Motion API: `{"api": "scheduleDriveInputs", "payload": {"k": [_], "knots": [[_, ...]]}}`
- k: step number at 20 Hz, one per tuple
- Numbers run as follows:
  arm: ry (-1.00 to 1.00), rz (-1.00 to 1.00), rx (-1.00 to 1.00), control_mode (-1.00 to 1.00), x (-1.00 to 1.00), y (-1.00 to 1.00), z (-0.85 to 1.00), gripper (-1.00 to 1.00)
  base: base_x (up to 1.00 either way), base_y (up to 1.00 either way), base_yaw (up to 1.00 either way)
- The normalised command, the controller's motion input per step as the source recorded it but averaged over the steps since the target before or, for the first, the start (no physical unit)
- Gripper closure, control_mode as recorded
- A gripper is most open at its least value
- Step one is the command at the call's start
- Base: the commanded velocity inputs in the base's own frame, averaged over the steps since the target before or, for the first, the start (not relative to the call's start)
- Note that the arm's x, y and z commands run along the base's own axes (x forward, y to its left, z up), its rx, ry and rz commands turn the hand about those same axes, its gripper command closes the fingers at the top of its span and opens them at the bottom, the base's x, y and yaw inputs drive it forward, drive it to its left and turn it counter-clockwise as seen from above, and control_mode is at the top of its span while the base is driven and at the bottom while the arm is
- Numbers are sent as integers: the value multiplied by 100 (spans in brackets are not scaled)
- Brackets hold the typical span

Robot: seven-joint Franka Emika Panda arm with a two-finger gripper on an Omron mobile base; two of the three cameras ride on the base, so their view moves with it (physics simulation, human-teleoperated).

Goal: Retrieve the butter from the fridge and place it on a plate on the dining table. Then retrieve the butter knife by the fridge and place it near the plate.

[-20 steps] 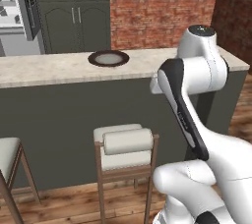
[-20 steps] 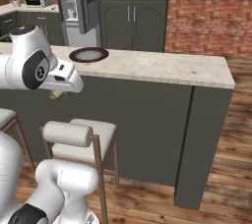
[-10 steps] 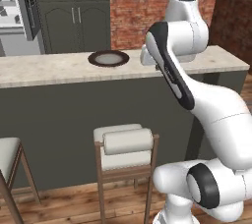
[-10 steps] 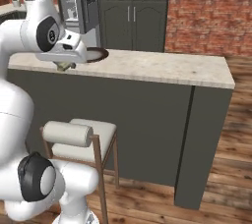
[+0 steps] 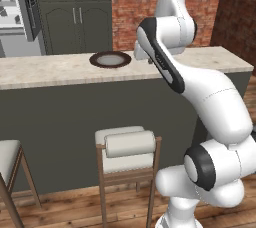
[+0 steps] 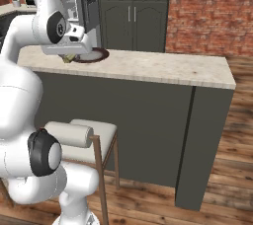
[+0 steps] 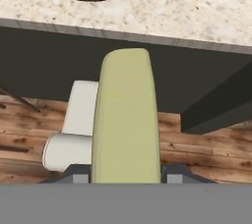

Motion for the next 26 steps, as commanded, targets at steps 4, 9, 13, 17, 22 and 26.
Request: {"api": "scheduleDriveInputs", "payload": {"k": [4, 9, 13, 17, 22, 26], "knots": [[0, 0, 0, -100, 53, 10, -4, 100, 0, 0, 0], [1, 0, 0, -100, 65, 29, -1, 100, 0, 0, 0], [1, 0, 0, -100, 54, 12, 0, 100, 0, 0, 0], [2, 0, 0, -100, 57, 20, 0, 100, 0, 0, 0], [8, 0, 0, -100, 42, 17, -7, 100, 0, 0, 0], [9, 0, 0, -100, 49, 14, -21, 100, 0, 0, 0]]}}
